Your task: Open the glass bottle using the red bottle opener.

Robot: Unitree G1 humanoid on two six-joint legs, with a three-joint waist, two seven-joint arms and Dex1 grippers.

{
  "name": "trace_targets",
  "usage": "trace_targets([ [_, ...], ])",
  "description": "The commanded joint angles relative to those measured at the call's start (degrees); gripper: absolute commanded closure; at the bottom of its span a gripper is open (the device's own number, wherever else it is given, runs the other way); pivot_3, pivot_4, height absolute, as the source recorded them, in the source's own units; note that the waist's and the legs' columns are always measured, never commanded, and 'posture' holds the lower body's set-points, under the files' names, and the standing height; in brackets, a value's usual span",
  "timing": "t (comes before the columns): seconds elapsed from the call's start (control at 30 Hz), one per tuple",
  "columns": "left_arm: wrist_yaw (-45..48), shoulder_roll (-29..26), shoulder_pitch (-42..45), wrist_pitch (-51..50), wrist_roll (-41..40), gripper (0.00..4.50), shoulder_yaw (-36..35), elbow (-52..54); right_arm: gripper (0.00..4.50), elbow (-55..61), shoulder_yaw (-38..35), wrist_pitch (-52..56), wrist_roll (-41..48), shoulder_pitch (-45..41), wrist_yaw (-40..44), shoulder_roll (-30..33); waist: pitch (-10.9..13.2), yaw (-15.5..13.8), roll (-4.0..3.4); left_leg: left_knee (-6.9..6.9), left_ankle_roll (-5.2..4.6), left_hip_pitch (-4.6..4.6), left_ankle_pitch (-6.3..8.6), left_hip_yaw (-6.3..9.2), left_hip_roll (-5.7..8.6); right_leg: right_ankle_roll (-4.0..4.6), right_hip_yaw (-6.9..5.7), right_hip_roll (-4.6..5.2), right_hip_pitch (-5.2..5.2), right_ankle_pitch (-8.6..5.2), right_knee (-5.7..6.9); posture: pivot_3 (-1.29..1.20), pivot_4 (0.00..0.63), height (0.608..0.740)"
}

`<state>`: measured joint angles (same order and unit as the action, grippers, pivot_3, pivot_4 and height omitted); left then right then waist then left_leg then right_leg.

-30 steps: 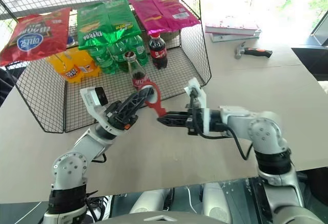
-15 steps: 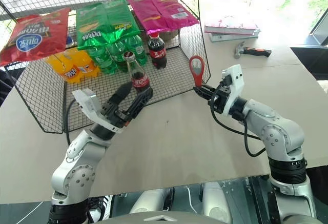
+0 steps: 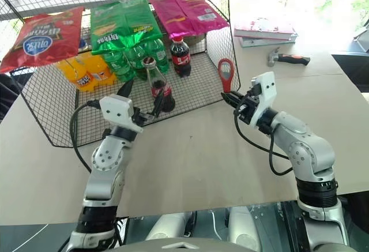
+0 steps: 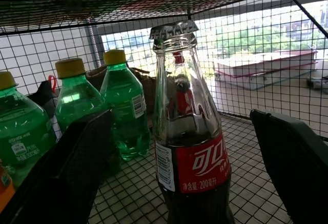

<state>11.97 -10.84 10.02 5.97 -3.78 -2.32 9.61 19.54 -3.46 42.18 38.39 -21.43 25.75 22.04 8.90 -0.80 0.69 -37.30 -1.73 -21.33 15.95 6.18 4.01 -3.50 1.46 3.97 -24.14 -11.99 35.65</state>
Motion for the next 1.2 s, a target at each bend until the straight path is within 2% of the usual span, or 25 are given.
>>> trace_targets([
  [0.03,0.3,0.01,3.14,2.82,-1.0,0.07,-1.11,-3.59,4.5,1.67,0.29,-2.11,-1.18,0.43,0.32,-0.32,0.0,0.0,0.0,0.0,0.0,0.0,0.0,0.01,0.0,0.0,0.0,0.0,-0.01,0.0,0.01,0.0,0.15,0.74],
  [0.33,0.63,0.74,13.34,8.47,-1.63,0.07,-1.87,-21.03,4.5,2.44,0.81,-2.6,-2.38,1.62,0.36,-1.14,-0.01,0.02,0.01,-0.08,0.0,-0.06,-0.01,0.01,0.05,-0.01,0.0,0.0,-0.08,0.0,0.13,0.0,0.15,0.74],
  [0.47,2.32,1.58,14.92,9.52,-2.15,0.07,-1.12,-24.26,4.5,2.92,0.73,-2.43,-2.34,1.72,0.31,-1.2,-0.01,0.12,0.01,-0.08,0.0,-0.07,-0.01,0.01,0.06,-0.01,0.0,0.01,-0.09,0.01,0.13,0.0,0.15,0.74],
  [0.53,2.87,2.15,14.77,9.89,-2.58,0.58,-1.04,-24.45,4.5,3.16,0.69,-2.37,-2.36,1.86,0.37,-1.08,-0.01,0.15,0.01,-0.08,0.0,-0.07,-0.01,0.01,0.07,-0.01,0.01,0.01,-0.1,0.01,0.14,0.0,0.15,0.74],
  [0.57,2.85,2.48,14.37,9.76,-2.86,0.9,-1.16,-24.12,4.5,3.24,0.81,-2.34,-2.46,1.84,0.37,-1.05,-0.01,0.13,0.01,-0.08,0.0,-0.07,-0.01,0.02,0.07,-0.01,0.01,0.01,-0.1,0.01,0.14,0.0,0.15,0.74],
  [0.6,2.83,2.71,14.09,9.66,-3.06,0.98,-1.29,-23.9,4.5,3.28,0.9,-2.32,-2.52,1.81,0.38,-1.04,-0.01,0.12,0.01,-0.08,0.0,-0.07,-0.01,0.04,0.07,-0.01,0.0,0.01,-0.11,0.01,0.16,0.0,0.15,0.74],
  [0.67,2.84,2.78,13.57,9.63,-3.1,1.94,-1.43,-23.6,4.5,3.22,1.05,-2.3,-2.61,1.66,0.36,-1.17,-0.01,0.12,0.01,-0.08,0.01,-0.07,-0.01,0.04,0.06,-0.01,0.0,0.01,-0.1,0.01,0.16,0.0,0.15,0.74],
  [0.87,4.26,2.67,12.07,8.69,-4.65,1.96,-1.35,-20.0,4.5,2.61,1.72,-2.35,-3.02,1.05,0.87,-1.45,-0.02,0.22,0.01,-0.1,0.01,-0.07,-0.01,0.04,0.07,-0.01,0.01,0.01,-0.1,0.01,0.18,0.0,0.15,0.74],
  [1.03,12.74,0.59,7.83,1.45,-10.44,1.96,2.58,-7.29,4.5,2.27,1.46,-2.6,-3.42,0.65,0.79,-1.49,-0.02,0.24,0.02,-0.12,0.0,-0.26,-0.01,0.05,0.06,-0.01,0.01,0.02,-0.26,0.01,0.18,0.0,0.15,0.74],
  [1.2,18.35,-3.56,2.14,-2.89,-11.98,1.96,5.41,1.48,4.5,2.19,0.92,-2.63,-3.65,0.7,0.54,-1.67,-0.02,0.21,0.01,-0.18,0.01,-0.53,-0.02,0.03,0.07,0.0,0.05,0.02,-0.57,0.02,0.25,0.0,0.15,0.74],
])
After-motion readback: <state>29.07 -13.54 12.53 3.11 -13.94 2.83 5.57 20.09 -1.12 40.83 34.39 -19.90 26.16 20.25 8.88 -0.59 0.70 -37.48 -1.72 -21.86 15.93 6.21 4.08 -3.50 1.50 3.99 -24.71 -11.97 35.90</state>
